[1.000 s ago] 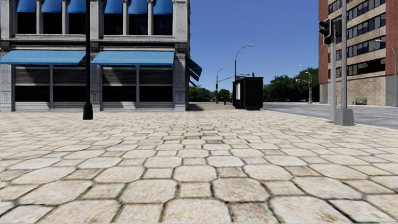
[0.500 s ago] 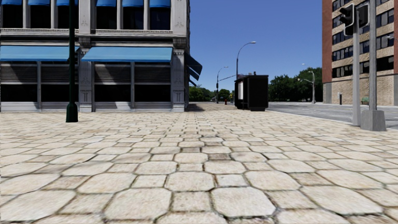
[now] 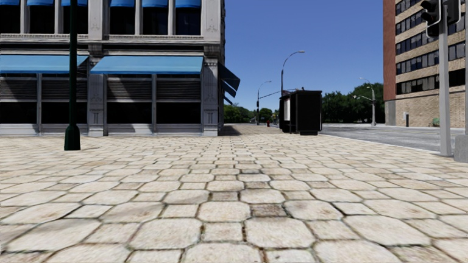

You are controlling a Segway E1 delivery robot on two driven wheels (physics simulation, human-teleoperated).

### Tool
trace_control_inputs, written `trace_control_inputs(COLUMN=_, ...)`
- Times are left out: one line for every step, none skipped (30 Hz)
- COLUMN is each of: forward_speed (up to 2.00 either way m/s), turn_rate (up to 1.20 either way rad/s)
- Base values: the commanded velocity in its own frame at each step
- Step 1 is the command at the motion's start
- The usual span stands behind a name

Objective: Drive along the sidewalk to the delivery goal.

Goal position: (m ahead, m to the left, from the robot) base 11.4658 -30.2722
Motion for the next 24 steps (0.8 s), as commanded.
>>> trace_control_inputs(forward_speed=0.59, turn_rate=0.0)
trace_control_inputs(forward_speed=0.59, turn_rate=0.0)
trace_control_inputs(forward_speed=0.59, turn_rate=0.0)
trace_control_inputs(forward_speed=0.59, turn_rate=0.0)
trace_control_inputs(forward_speed=0.59, turn_rate=0.0)
trace_control_inputs(forward_speed=0.59, turn_rate=0.0)
trace_control_inputs(forward_speed=0.59, turn_rate=0.0)
trace_control_inputs(forward_speed=0.59, turn_rate=0.0)
trace_control_inputs(forward_speed=0.59, turn_rate=0.0)
trace_control_inputs(forward_speed=0.59, turn_rate=0.0)
trace_control_inputs(forward_speed=0.6, turn_rate=0.0)
trace_control_inputs(forward_speed=0.65, turn_rate=0.0)
trace_control_inputs(forward_speed=0.77, turn_rate=0.0)
trace_control_inputs(forward_speed=0.77, turn_rate=0.0)
trace_control_inputs(forward_speed=1.59, turn_rate=0.0)
trace_control_inputs(forward_speed=2.0, turn_rate=0.0)
trace_control_inputs(forward_speed=2.0, turn_rate=0.0)
trace_control_inputs(forward_speed=2.0, turn_rate=0.0)
trace_control_inputs(forward_speed=2.0, turn_rate=0.0)
trace_control_inputs(forward_speed=2.0, turn_rate=0.0)
trace_control_inputs(forward_speed=2.0, turn_rate=0.0)
trace_control_inputs(forward_speed=2.0, turn_rate=0.0)
trace_control_inputs(forward_speed=2.0, turn_rate=0.0)
trace_control_inputs(forward_speed=2.0, turn_rate=0.0)
